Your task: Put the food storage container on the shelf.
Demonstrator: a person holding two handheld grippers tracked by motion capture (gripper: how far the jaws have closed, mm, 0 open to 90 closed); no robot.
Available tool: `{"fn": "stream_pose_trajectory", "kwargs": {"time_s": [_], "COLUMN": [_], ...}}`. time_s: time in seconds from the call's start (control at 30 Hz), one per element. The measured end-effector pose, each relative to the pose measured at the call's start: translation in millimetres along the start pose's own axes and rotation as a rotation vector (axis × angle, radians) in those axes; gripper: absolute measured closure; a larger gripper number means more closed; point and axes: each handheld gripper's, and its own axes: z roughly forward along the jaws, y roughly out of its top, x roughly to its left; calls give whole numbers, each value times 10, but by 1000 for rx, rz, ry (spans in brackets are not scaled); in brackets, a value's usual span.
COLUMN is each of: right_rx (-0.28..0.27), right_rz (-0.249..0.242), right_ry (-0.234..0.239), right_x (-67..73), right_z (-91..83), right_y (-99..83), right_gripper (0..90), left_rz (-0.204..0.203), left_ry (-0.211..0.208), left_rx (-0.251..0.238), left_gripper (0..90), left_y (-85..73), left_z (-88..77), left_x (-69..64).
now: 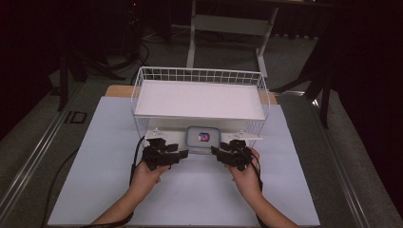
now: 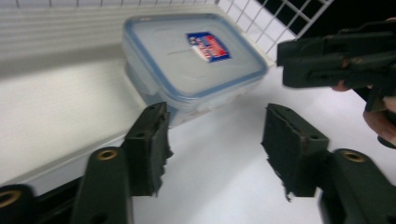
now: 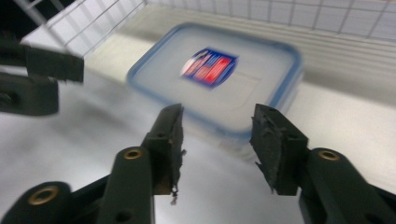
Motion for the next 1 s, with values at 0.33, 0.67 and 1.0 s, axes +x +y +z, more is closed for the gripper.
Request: {"fn": "stream_pose_trajectory", "kwargs": {"time_s": [0.33,0.67,1.0], "right_rx": [75,116,115], "right_rz": [-21,-26,-11], "right_ry": [40,3,-8], "right_x": [163,177,184], "right_z": [137,313,510], "right_y": [-180,-140,-94], "right_gripper": [662,899,898], "left_rz": [119,93,98], "left_ry": [38,52,72], "left_rx": [-108,-136,-133], "left_gripper": [18,18,18], "left_y": [-300,-385,-416], "left_z": [-197,-195,-176], "left_x": [-76,-16,32]}}
